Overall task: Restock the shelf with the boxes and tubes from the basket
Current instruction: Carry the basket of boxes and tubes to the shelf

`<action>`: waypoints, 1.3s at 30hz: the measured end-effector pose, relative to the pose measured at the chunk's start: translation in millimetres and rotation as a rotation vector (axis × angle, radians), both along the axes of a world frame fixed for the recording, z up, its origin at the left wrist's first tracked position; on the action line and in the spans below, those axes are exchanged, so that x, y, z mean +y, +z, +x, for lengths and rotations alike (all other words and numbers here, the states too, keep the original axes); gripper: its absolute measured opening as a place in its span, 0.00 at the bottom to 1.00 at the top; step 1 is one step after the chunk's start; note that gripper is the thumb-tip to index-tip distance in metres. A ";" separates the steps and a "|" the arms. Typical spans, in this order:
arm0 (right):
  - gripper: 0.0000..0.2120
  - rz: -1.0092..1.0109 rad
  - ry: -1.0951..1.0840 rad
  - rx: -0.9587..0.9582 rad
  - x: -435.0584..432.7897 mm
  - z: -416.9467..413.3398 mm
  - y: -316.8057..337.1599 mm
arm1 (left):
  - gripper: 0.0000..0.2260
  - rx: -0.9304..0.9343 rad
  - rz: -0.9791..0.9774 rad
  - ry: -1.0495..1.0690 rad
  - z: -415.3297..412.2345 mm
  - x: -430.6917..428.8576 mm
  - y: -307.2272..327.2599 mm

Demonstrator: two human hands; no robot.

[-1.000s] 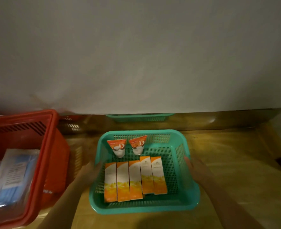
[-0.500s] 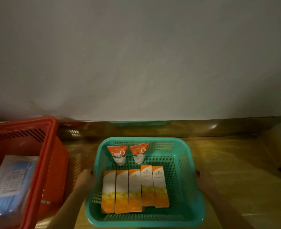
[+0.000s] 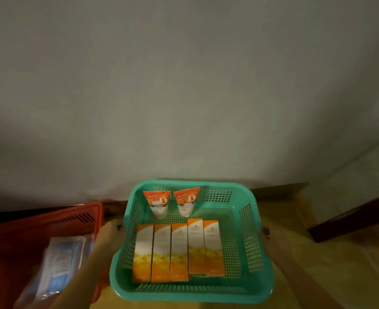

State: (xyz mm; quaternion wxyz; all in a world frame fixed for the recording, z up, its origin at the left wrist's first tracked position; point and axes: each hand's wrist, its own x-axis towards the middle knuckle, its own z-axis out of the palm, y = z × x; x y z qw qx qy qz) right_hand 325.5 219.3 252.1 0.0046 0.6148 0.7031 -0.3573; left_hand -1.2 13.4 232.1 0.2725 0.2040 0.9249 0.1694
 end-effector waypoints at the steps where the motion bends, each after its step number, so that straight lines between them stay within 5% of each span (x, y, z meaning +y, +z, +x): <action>1: 0.13 0.011 -0.009 0.019 -0.1 4.5 28.9 | 0.12 0.012 0.000 -0.010 2.5 1.1 28.4; 15: 0.11 0.089 -0.308 0.051 -51.9 115.4 352.9 | 0.15 -0.037 0.011 -0.264 76.9 32.8 354.2; 18: 0.21 0.195 -0.398 0.053 -78.4 155.1 366.0 | 0.17 -0.029 0.006 -0.389 96.4 42.1 388.1; 21: 0.10 0.198 -0.513 0.035 -115.0 180.6 391.7 | 0.15 -0.040 0.020 -0.522 118.1 52.8 412.0; 31: 0.13 0.201 -0.968 -0.017 -291.2 281.1 434.4 | 0.08 -0.077 0.117 -0.967 239.4 43.6 466.7; 36: 0.14 0.218 -1.211 -0.014 -409.3 327.1 437.1 | 0.17 -0.075 0.119 -1.271 321.5 8.2 475.9; 39: 0.14 0.199 -1.358 -0.008 -484.6 349.7 434.4 | 0.11 -0.087 0.113 -1.382 372.4 -28.8 477.2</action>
